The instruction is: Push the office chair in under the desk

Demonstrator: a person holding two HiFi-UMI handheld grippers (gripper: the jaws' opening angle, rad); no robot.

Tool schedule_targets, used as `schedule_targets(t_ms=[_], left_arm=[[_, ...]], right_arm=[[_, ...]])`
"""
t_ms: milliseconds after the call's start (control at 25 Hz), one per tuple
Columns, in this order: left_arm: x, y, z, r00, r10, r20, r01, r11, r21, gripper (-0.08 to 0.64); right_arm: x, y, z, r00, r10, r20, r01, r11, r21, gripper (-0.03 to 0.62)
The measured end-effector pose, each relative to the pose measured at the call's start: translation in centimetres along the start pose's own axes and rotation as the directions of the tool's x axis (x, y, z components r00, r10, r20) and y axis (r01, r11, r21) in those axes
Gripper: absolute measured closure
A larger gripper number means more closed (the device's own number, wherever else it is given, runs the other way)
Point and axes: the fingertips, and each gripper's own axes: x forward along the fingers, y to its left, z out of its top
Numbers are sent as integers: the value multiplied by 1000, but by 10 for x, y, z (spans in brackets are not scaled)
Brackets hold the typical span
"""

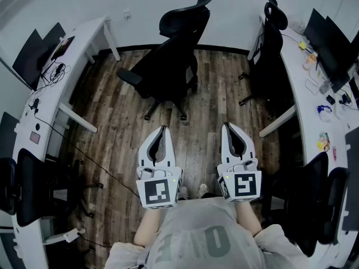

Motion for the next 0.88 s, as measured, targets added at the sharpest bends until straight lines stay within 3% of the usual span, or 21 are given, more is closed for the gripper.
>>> schedule_targets(t_ms=[480,880], left_arm=[[22,-11,-15,1000,5,-16,-5,1000,-10,545],[48,-22,-35,997,65,-33,-64,998,23,545]], right_arm=[[11,-23,-10,1000,4,-13,-4,1000,-14,572],[24,-67,-41,1000,21,-11,-21,1000,-4,572]])
